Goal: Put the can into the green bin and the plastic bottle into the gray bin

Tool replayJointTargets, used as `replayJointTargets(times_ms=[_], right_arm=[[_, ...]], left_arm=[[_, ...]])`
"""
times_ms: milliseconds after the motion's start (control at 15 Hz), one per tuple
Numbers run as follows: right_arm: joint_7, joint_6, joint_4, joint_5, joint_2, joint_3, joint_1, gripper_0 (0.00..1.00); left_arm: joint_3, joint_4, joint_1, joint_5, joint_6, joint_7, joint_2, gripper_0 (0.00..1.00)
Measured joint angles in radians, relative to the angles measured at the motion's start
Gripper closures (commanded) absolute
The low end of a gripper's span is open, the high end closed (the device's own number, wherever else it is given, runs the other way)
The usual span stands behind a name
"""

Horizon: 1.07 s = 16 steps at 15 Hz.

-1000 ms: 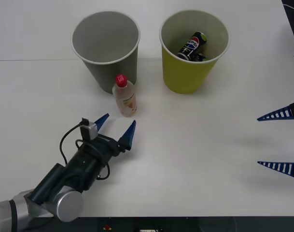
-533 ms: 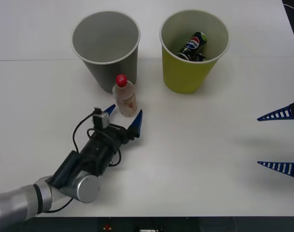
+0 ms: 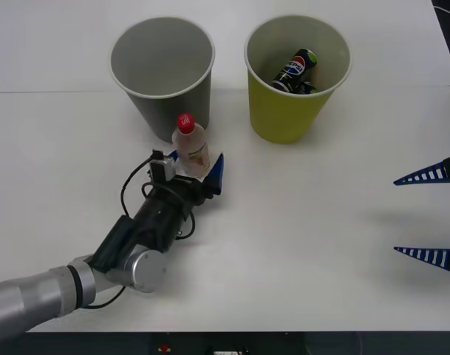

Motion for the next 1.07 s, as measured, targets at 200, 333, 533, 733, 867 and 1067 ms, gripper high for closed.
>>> replayJointTargets(times_ms=[200, 333, 533, 733, 867, 1067], right_arm=[[0.0, 0.0, 0.0, 0.0, 0.0, 0.0, 0.0, 0.0], [0.0, 0.0, 0.0, 0.0, 0.0, 0.0, 0.0, 0.0], [0.0, 0.0, 0.0, 0.0, 0.0, 0.0, 0.0, 0.0], [0.0, 0.0, 0.0, 0.0, 0.0, 0.0, 0.0, 0.0], [0.0, 0.0, 0.0, 0.0, 0.0, 0.0, 0.0, 0.0], [0.0, 0.0, 0.0, 0.0, 0.0, 0.0, 0.0, 0.0]], left_arm=[[0.0, 0.0, -0.017, 0.019, 0.001, -0.009, -0.004, 0.0], [-0.001, 0.0, -0.024, 0.026, 0.002, -0.012, -0.007, 0.0], [0.0, 0.0, -0.029, 0.029, 0.002, -0.013, -0.007, 0.17], [0.001, -0.001, -0.03, 0.029, 0.001, -0.013, -0.006, 1.0], [0.003, 0.0, -0.03, 0.025, 0.001, -0.013, -0.007, 1.0], [0.004, 0.0, -0.03, 0.011, 0.002, -0.008, -0.007, 1.0]])
